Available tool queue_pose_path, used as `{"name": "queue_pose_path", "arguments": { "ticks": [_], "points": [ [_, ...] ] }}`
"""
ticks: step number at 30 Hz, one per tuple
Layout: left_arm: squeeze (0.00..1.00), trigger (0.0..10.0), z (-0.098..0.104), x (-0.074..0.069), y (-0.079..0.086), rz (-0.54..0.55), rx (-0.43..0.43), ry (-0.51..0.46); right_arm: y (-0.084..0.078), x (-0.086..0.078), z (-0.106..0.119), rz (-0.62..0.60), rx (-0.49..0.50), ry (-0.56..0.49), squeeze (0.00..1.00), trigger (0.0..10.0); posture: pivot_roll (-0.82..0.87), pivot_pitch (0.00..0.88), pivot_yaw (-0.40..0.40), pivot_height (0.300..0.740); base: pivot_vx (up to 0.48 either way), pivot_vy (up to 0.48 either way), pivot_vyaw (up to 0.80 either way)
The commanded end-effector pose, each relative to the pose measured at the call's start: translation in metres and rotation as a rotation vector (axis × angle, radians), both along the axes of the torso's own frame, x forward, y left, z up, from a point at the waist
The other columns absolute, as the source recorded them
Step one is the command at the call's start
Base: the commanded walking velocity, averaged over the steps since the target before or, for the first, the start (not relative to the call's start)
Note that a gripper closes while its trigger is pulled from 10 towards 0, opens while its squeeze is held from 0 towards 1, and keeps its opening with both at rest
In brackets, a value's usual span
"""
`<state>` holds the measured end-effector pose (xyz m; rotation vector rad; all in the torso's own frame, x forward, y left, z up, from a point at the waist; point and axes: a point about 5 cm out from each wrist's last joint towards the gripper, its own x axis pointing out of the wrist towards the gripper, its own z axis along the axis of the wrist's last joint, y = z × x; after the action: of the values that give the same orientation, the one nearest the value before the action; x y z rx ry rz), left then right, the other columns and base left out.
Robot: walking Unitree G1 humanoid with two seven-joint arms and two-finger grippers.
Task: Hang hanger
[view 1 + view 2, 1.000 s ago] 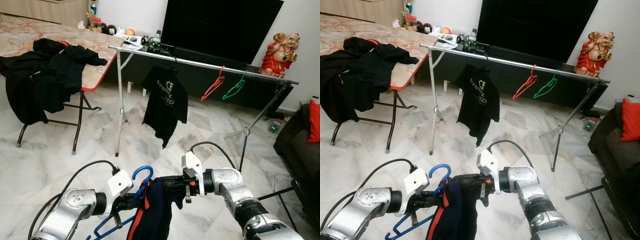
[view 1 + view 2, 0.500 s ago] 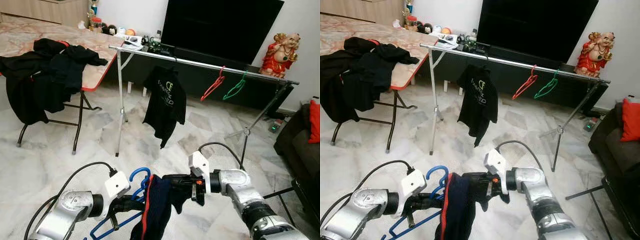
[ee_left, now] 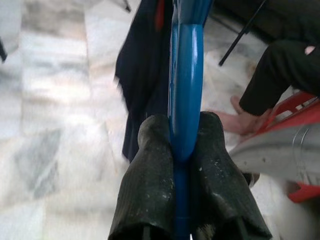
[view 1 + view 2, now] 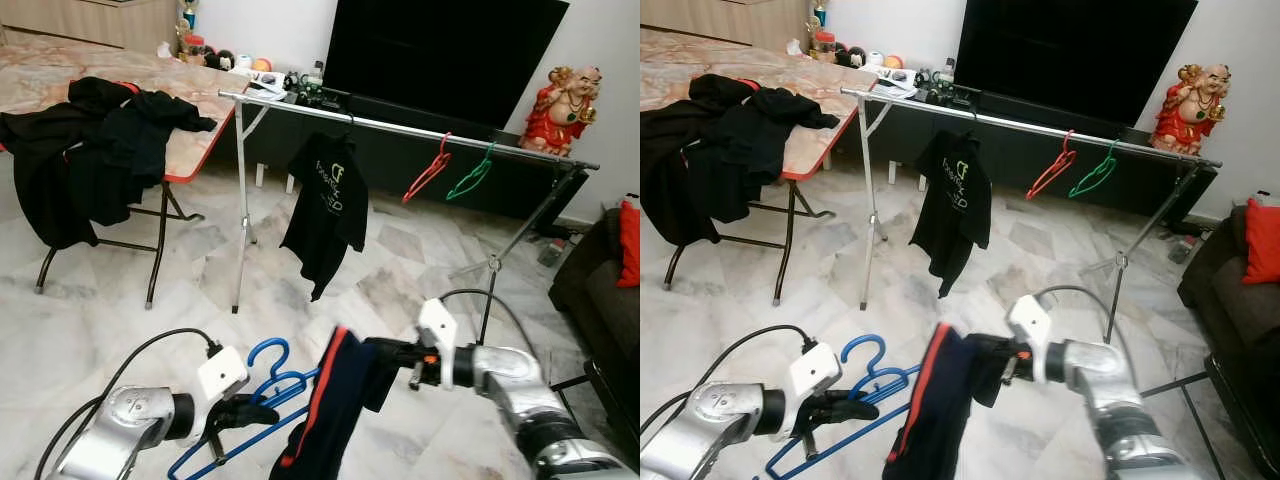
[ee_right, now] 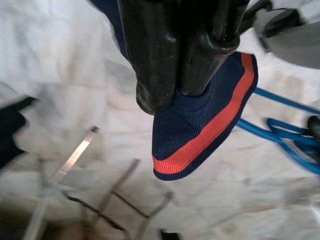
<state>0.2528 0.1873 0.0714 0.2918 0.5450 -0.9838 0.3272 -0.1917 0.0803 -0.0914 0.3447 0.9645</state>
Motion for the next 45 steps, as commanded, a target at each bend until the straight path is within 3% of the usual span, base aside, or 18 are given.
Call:
{"name": "queue_pose_path", "arguments": {
  "ticks": [1,11,14,19,25,27,29,32,35,36,37,38,39,40,41,42,43,45],
  "points": [
    [0.0,0.0,-0.001,-0.001,0.002,0.015,-0.007,0.001,-0.01,-0.002,-0.003,-0.068,0.005,-0.004,0.0,0.0,0.21,0.0,-0.211,0.74,0.0,0.0,0.0],
    [0.0,0.0,-0.012,-0.01,0.041,0.203,0.029,-0.002,-0.022,-0.016,-0.028,-0.261,-0.01,0.027,0.0,0.0,0.21,0.0,-0.181,0.74,0.0,0.0,0.0],
    [0.0,0.0,-0.024,-0.005,0.063,0.417,0.072,-0.042,-0.026,-0.022,-0.041,-0.418,0.005,0.043,0.0,0.0,0.21,0.0,-0.175,0.74,0.0,0.0,0.0],
    [0.0,0.0,-0.037,-0.009,0.072,0.532,0.058,-0.036,-0.028,-0.036,-0.056,-0.444,-0.014,0.085,0.0,0.0,0.2,0.0,-0.158,0.74,0.0,0.0,0.0],
    [0.0,0.0,-0.053,-0.026,0.071,0.474,0.052,0.048,-0.041,-0.037,-0.058,-0.579,-0.041,0.063,0.0,0.0,0.2,0.0,-0.139,0.74,0.0,0.0,0.0],
    [0.0,0.0,-0.061,-0.036,0.07,0.39,0.1,0.098,-0.044,-0.036,-0.057,-0.627,-0.052,0.045,0.0,0.0,0.2,0.0,-0.134,0.74,0.0,0.0,0.0],
    [0.0,0.0,-0.07,-0.053,0.075,0.236,0.243,0.157,-0.045,-0.033,-0.055,-0.666,-0.052,0.031,0.0,0.0,0.2,0.0,-0.126,0.74,0.0,0.0,0.0],
    [0.0,0.0,-0.071,-0.054,0.078,0.22,0.288,0.151,-0.043,-0.032,-0.054,-0.67,-0.047,0.028,0.0,0.0,0.2,0.0,-0.124,0.74,0.0,0.0,0.0],
    [0.0,0.0,-0.068,-0.042,0.086,0.341,0.293,0.08,-0.038,-0.032,-0.056,-0.674,-0.04,0.028,0.0,0.0,0.2,0.0,-0.116,0.74,0.0,0.0,0.0],
    [0.0,1.3,-0.063,-0.032,0.09,0.451,0.261,0.013,-0.036,-0.032,-0.058,-0.68,-0.041,0.033,0.0,0.0,0.21,0.0,-0.115,0.74,0.0,0.0,0.0],
    [0.0,1.5,-0.06,-0.025,0.093,0.539,0.226,-0.033,-0.034,-0.033,-0.059,-0.689,-0.043,0.036,0.0,0.0,0.21,0.0,-0.115,0.74,0.0,0.0,0.0],
    [0.0,3.3,-0.056,-0.019,0.096,0.619,0.188,-0.084,-0.033,-0.033,-0.061,-0.701,-0.039,0.04,0.0,0.0,0.21,0.0,-0.112,0.74,0.0,0.0,0.0],
    [0.0,3.3,-0.056,-0.019,0.096,0.619,0.188,-0.084,-0.033,-0.033,-0.061,-0.701,-0.039,0.04,0.0,0.0,0.21,0.0,-0.112,0.74,0.0,0.0,0.0],
    [0.0,6.8,-0.054,-0.015,0.1,0.712,0.159,-0.116,-0.031,-0.034,-0.062,-0.711,-0.033,0.046,0.0,0.0,0.21,0.0,-0.108,0.74,0.0,0.0,0.0],
    [0.0,6.8,-0.054,-0.015,0.1,0.712,0.159,-0.116,-0.031,-0.034,-0.062,-0.711,-0.033,0.046,0.0,0.0,0.21,0.0,-0.108,0.74,0.0,0.0,0.0],
    [0.0,10.0,-0.054,-0.014,0.102,0.782,0.099,-0.105,-0.03,-0.035,-0.064,-0.725,-0.031,0.053,0.0,0.0,0.21,0.0,-0.107,0.74,0.0,0.0,0.0],
    [0.0,10.0,-0.058,-0.017,0.1,0.797,0.043,-0.069,-0.029,-0.036,-0.066,-0.734,-0.035,0.059,0.0,0.0,0.2,0.0,-0.102,0.74,0.0,0.0,0.0],
    [0.0,10.0,-0.063,-0.028,0.082,0.61,-0.02,0.016,-0.027,-0.037,-0.068,-0.716,-0.057,0.058,0.0,0.0,0.2,0.0,-0.1,0.74,0.0,0.0,0.0]
  ]
}}
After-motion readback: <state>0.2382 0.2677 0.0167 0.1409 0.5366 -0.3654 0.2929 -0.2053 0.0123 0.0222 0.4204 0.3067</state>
